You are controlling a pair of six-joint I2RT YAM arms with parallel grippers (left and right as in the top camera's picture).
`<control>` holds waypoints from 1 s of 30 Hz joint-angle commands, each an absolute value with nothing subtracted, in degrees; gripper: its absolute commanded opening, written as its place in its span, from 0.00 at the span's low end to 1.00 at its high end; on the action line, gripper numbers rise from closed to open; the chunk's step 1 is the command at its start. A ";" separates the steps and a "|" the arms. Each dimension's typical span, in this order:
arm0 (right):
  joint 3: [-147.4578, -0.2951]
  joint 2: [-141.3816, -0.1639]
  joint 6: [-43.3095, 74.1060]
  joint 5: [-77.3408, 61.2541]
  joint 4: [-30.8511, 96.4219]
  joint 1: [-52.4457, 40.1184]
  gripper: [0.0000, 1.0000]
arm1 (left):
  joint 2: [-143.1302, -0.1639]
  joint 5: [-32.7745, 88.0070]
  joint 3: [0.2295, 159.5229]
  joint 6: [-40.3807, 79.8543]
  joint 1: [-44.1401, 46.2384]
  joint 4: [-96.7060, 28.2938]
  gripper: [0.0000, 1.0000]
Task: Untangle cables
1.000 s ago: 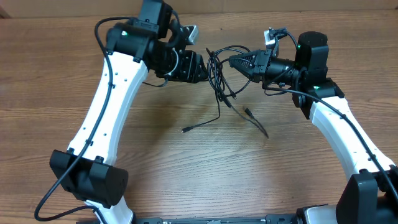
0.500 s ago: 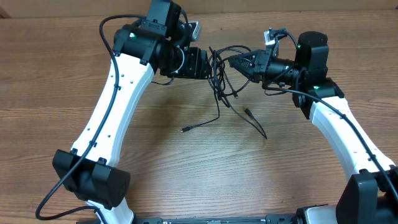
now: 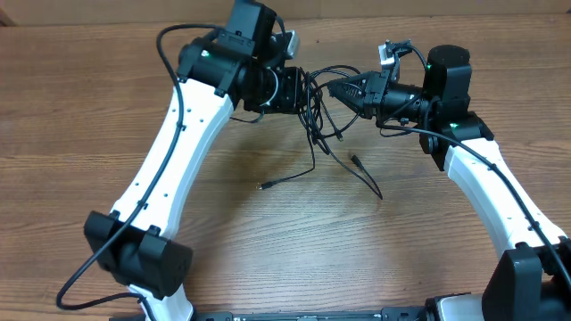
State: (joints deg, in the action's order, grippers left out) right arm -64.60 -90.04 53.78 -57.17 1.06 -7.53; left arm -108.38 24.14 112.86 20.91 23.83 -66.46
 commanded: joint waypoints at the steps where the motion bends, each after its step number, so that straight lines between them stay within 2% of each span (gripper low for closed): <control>1: -65.87 -89.80 53.76 -58.06 0.49 -7.38 0.05 | -110.13 23.59 112.55 21.23 24.27 -66.63 0.04; 5: -65.87 -89.80 52.93 -57.65 0.62 -7.38 0.05 | -109.30 21.76 112.68 20.73 22.26 -67.81 0.04; 9: -65.87 -89.80 45.34 -52.66 5.48 -7.38 0.07 | -107.59 19.53 112.68 20.16 18.83 -70.63 0.04; 17: -65.87 -89.80 42.72 -13.80 31.83 -7.38 0.04 | -102.72 19.49 112.68 17.87 10.68 -72.75 0.04; 24: -65.87 -89.80 41.45 4.78 43.27 -7.38 0.05 | -101.71 19.49 112.68 17.78 6.61 -71.53 0.04; 27: -65.87 -89.80 38.41 3.29 43.48 -7.38 0.09 | -101.71 19.62 112.68 17.91 6.02 -70.94 0.04; 30: -65.87 -89.80 30.41 -8.14 39.97 -7.38 0.05 | -101.78 21.50 112.66 17.98 6.48 -70.48 0.04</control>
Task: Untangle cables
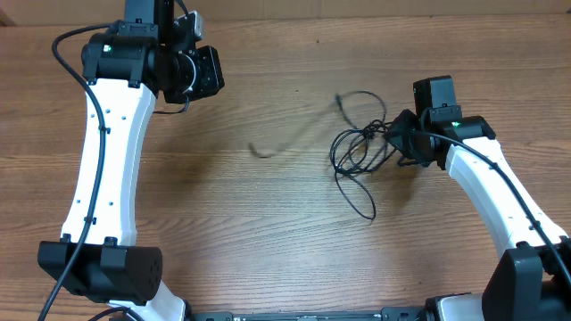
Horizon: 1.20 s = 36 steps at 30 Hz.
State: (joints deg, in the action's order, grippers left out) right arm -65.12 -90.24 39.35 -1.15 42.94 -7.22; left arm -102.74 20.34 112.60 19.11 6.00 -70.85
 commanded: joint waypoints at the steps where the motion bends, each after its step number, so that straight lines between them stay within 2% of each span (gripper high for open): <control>1: -65.87 -89.80 26.48 -14.50 38.02 -7.38 0.05 | -101.78 21.89 112.66 17.93 6.79 -70.48 0.04; 4: -65.89 -89.80 16.14 -37.26 31.35 -7.38 0.05 | -101.78 22.28 112.66 17.76 7.57 -70.61 0.06; 6: -65.89 -89.80 14.04 -49.58 25.80 -7.38 0.07 | -101.82 23.55 112.66 17.76 8.03 -71.02 0.12; 8: -65.89 -89.80 14.11 -55.94 21.30 -7.38 0.08 | -101.89 24.95 112.66 17.69 8.86 -71.90 0.17; 10: -65.89 -89.80 16.21 -60.77 16.38 -7.38 0.08 | -101.89 25.15 112.64 16.23 9.82 -73.03 0.28; 12: -65.89 -89.80 19.20 -62.33 13.13 -7.38 0.09 | -101.89 25.21 112.64 15.18 10.81 -73.97 0.32; 16: -65.89 -89.80 23.97 -63.13 8.75 -7.38 0.09 | -101.89 25.19 112.64 15.03 12.75 -74.76 0.33; 21: -65.89 -89.80 26.22 -63.33 7.79 -7.38 0.09 | -101.91 25.08 112.62 12.86 15.70 -74.11 0.50; 29: -65.87 -89.80 35.94 -64.18 6.09 -7.35 0.10 | -102.13 19.92 112.60 12.23 18.41 -73.01 0.62; 33: -65.87 -89.80 42.63 -64.12 -1.19 -7.38 0.17 | -103.48 19.92 112.60 12.23 19.11 -73.06 0.61; 36: -65.87 -89.80 37.80 -59.83 -1.52 -7.38 0.33 | -104.51 19.92 112.60 12.23 19.18 -73.10 0.60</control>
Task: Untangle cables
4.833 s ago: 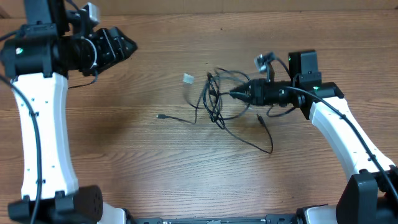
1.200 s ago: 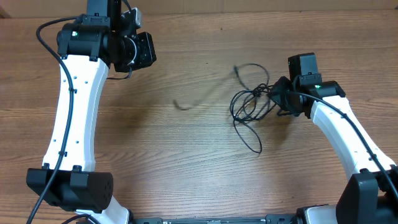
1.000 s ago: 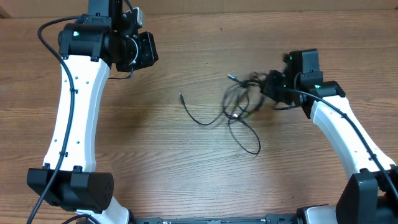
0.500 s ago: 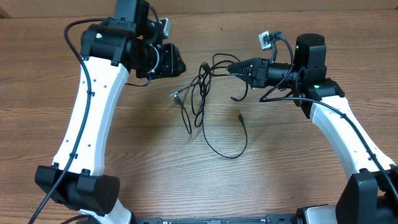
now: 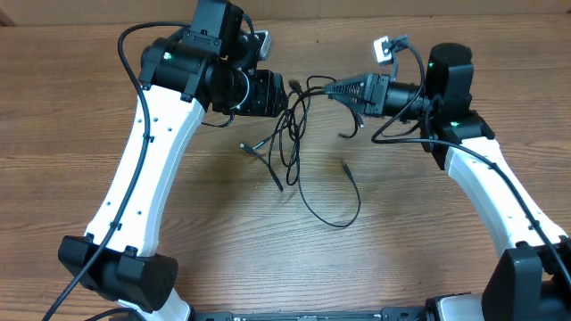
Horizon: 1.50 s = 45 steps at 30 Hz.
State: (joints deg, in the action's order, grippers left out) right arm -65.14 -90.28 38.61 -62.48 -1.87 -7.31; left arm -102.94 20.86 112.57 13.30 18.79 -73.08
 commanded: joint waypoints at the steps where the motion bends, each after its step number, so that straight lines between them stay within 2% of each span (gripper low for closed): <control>1: -65.87 -89.82 34.89 -57.17 0.54 -7.38 0.40 | -104.73 19.90 112.60 12.23 19.16 -73.12 0.60; 3: -65.84 -89.82 28.91 -46.19 8.56 -7.40 0.54 | -104.90 19.88 112.60 12.21 18.96 -73.08 0.60; 5: -65.84 -90.00 26.50 -24.71 19.92 -7.40 0.67 | -104.90 19.88 112.60 12.23 18.79 -73.06 0.61; 9: -65.80 -90.59 30.26 3.97 33.50 -7.38 0.79 | -104.90 19.88 112.60 12.23 18.79 -72.99 0.65; 15: -65.73 -90.56 30.61 17.89 39.44 -7.05 1.00 | -104.90 19.90 112.60 12.45 18.83 -72.64 0.67; 18: -65.71 -90.56 30.61 18.39 40.03 -7.01 1.00 | -104.90 19.90 112.60 12.45 18.83 -72.64 0.67; 22: -65.71 -90.56 29.08 11.44 39.75 -7.01 1.00 | -104.97 19.59 112.60 12.40 18.96 -72.29 0.73; 27: -65.69 -90.56 14.04 -25.06 34.46 -7.46 0.95 | -105.67 14.74 112.60 12.43 19.11 -71.68 0.75; 29: -65.69 -90.56 11.60 -31.59 31.53 -7.97 0.95 | -105.97 14.13 112.60 12.43 19.11 -71.50 0.76; 35: -65.58 -93.34 13.76 -32.32 26.30 -9.47 0.75 | -106.41 14.11 112.60 12.43 19.11 -71.05 0.80; 38: -65.58 -96.42 14.94 -33.06 24.82 -9.34 0.74 | -106.50 13.91 112.60 12.40 19.11 -70.85 0.82; 45: -65.63 -102.37 14.74 -38.85 12.73 -9.02 0.69 | -106.50 13.06 112.60 12.40 19.11 -70.72 0.84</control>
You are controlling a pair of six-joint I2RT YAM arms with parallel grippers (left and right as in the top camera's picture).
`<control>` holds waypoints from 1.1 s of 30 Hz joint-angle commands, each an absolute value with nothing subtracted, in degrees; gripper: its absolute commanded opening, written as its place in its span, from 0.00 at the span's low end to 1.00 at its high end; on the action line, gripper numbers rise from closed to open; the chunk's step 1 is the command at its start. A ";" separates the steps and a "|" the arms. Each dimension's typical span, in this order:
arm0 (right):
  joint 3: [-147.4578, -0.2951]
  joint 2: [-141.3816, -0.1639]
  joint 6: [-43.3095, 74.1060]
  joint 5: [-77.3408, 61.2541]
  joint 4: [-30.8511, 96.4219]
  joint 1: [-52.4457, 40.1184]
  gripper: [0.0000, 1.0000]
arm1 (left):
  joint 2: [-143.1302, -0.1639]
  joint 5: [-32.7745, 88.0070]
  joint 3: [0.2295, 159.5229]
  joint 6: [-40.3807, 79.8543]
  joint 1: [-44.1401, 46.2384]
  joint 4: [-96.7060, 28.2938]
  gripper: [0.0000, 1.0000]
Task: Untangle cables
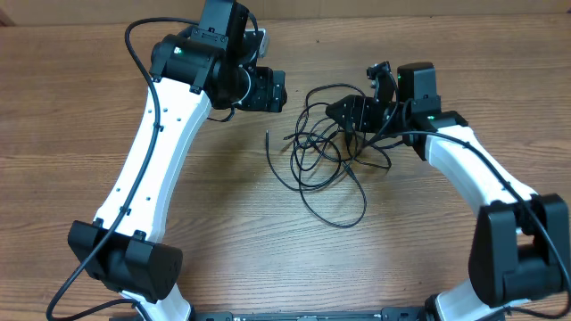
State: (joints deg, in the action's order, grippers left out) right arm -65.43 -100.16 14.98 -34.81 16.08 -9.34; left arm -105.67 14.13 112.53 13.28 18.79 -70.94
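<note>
A tangle of thin black cables lies on the wooden table, its loops spread between the two arms, with one loose end pointing left. My right gripper is low at the tangle's upper right, where several strands gather at its tips, and it looks shut on them. My left gripper hovers at the upper left, a short gap from the nearest loop. No strand is seen in it.
The wooden table carries only the cables. The two white arms reach in from the front corners, and their own black supply leads loop beside them. The table's far edge runs just behind both grippers.
The left gripper no longer has strands hanging from it and sits slightly left of them. The right gripper has come down and left. The cables now lie spread lower and more to the right.
Both grippers met at the tangle near the far edge. Then the left arm was far to the left with a strand stretched out, the right holding the bundle. Then both held the cables raised again. Now the tangle lies on the table by the right gripper.
</note>
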 commanded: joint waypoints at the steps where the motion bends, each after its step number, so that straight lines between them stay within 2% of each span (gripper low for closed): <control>1: -65.63 -103.28 14.70 -39.16 11.77 -9.06 0.70 | -106.50 13.08 112.60 12.40 19.11 -70.61 0.85; 7: -65.76 -107.68 14.76 -39.03 7.11 -9.06 0.69 | -106.50 13.08 112.60 12.43 19.11 -70.04 0.89; 19: -65.76 -111.15 16.71 -32.05 3.36 -9.15 0.65 | -106.50 13.10 112.60 12.47 19.11 -69.80 0.91; 25: -65.76 -111.63 18.22 -33.89 1.65 -9.56 0.64 | -106.50 13.10 112.60 13.76 19.11 -69.76 0.93; 29: -65.76 -114.19 18.22 -36.16 2.04 -11.64 0.59 | -106.50 13.10 112.60 13.76 19.14 -69.17 0.93; 33: -65.76 -115.39 18.26 -39.99 1.06 -13.56 0.50 | -106.50 13.10 112.60 13.76 19.16 -69.36 0.93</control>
State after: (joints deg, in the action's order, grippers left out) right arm -65.43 -114.17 18.11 -35.66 1.96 -11.73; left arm -105.69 13.80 112.53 13.34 18.79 -69.36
